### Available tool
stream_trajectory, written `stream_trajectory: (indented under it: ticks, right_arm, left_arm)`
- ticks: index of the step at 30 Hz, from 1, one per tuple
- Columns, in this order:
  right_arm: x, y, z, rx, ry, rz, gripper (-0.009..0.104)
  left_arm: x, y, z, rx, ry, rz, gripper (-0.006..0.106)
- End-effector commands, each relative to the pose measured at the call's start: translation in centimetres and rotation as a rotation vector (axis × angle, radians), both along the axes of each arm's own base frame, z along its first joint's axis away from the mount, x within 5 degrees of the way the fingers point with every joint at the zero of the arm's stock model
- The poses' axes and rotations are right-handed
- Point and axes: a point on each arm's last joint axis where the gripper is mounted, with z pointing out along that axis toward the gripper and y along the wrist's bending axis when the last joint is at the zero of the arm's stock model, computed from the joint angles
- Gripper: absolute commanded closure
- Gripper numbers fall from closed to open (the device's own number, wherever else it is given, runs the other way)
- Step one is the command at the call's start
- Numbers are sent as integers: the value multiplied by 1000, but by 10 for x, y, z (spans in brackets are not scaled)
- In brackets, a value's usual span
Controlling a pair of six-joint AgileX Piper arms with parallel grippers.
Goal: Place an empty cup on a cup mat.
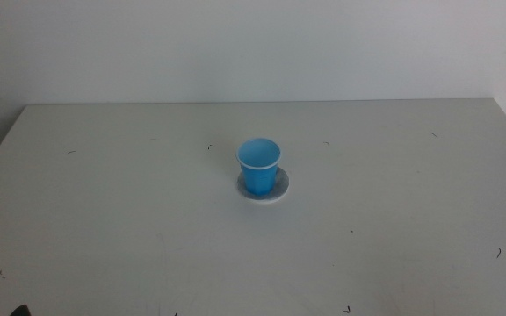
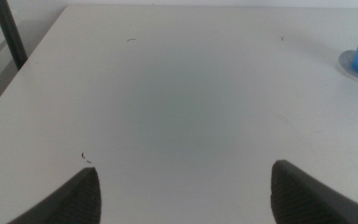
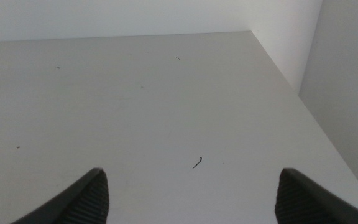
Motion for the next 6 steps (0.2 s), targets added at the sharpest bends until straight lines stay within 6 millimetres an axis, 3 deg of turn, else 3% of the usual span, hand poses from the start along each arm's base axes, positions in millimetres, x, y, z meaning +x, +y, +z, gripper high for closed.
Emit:
stream_trajectory:
  ticks: [1,6]
  right_arm:
    - [0,0,9,-41,-96,6,24]
    - [-1,-1,10,-62,-95,5,24]
  left_arm:
    - [1,0,9,-16,-84,0,-5]
    - [1,0,9,-16,-84,0,-5]
